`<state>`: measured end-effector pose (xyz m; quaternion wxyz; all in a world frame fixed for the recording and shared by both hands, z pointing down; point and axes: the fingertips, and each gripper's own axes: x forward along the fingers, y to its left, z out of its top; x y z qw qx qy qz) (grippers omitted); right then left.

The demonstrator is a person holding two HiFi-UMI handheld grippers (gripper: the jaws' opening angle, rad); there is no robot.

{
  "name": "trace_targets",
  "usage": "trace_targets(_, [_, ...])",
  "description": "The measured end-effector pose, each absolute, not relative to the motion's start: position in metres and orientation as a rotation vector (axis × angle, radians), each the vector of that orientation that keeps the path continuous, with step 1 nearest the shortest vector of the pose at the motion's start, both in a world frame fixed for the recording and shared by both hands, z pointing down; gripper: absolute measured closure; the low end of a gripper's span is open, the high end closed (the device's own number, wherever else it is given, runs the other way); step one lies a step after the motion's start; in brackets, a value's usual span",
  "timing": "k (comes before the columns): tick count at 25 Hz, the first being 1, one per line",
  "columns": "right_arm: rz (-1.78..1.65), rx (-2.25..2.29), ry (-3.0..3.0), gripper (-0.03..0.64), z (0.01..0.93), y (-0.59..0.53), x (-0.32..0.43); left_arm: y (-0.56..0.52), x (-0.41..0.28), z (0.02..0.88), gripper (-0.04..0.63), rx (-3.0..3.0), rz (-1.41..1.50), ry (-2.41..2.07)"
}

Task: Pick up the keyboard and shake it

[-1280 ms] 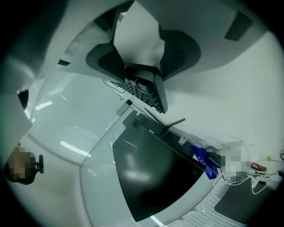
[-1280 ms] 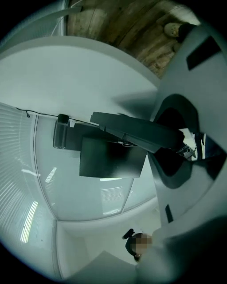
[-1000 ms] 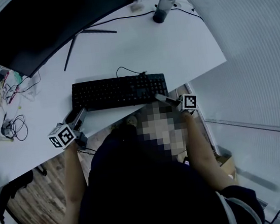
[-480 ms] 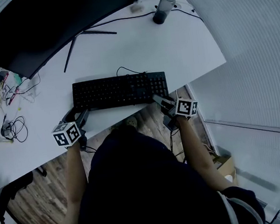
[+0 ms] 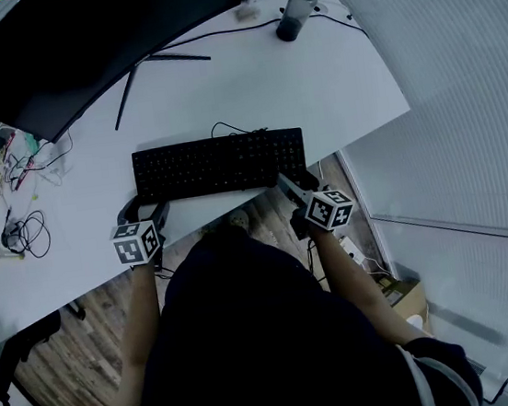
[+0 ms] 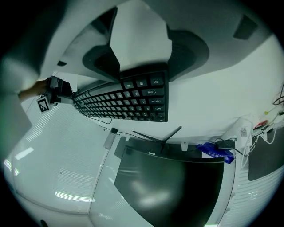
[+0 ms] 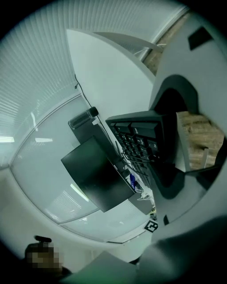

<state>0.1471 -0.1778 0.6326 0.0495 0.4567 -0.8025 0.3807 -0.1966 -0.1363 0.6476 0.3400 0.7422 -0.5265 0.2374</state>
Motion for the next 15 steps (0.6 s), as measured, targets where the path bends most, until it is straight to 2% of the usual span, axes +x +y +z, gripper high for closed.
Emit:
trace_targets(11, [0.953, 1.522, -2.254, 0.274, 0.642, -0.177, 0.155, -0.136, -0.197, 0.65, 0.276, 1.917, 0.776, -1.457])
trace_targets(15, [0.744, 1.563, -2.144, 0.272, 0.641, -0.18, 0.154, -0.137, -0.197, 0.649, 0.275, 1.92, 0.827, -1.488])
